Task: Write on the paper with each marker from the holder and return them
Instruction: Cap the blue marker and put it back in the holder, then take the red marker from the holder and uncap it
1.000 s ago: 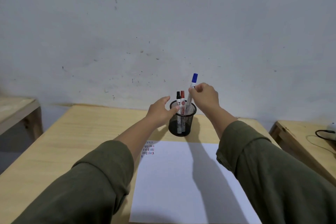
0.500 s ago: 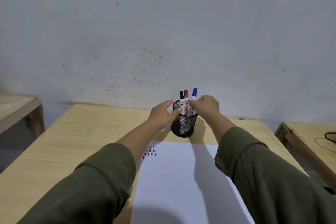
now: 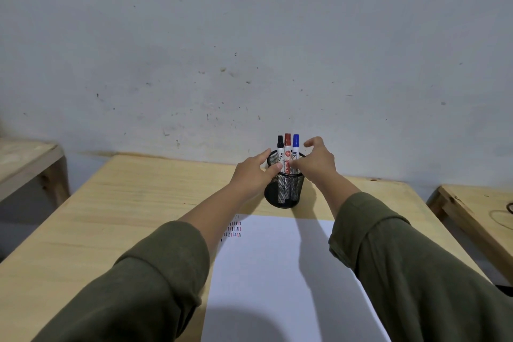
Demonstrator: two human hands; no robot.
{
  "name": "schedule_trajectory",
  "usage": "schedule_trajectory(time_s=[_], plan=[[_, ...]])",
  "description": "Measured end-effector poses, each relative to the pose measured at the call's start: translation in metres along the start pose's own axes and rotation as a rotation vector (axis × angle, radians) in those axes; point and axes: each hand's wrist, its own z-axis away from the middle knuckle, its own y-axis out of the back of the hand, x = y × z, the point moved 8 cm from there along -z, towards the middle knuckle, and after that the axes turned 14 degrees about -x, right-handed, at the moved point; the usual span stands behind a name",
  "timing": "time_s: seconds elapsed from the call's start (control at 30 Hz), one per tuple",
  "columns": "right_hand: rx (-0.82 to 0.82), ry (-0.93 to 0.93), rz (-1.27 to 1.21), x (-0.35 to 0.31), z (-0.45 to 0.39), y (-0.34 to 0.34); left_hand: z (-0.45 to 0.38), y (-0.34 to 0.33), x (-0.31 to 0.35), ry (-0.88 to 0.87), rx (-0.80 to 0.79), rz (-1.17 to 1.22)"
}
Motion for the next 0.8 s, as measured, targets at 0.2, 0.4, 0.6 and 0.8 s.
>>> schedule_trajectory(time_s=[0.2,0.4,0.6,0.8], plan=[[0.028,0.171,0.065,-0.028,-0.003,0.003,-0.002,0.001,0.001,-0.003,0.003,-0.005],[-0.004,0.141,0.428,-0.043,-0.007,-0.002,-0.004,0.001,0.001,0.006,0.001,-0.018],[0.029,0.214,0.524,-0.05,-0.003,-0.002,-0.003,0.002,0.002,0.001,0.008,-0.026],[0.112,0.311,0.463,-0.052,0.012,0.004,-0.003,0.001,0.003,-0.012,0.007,-0.041]])
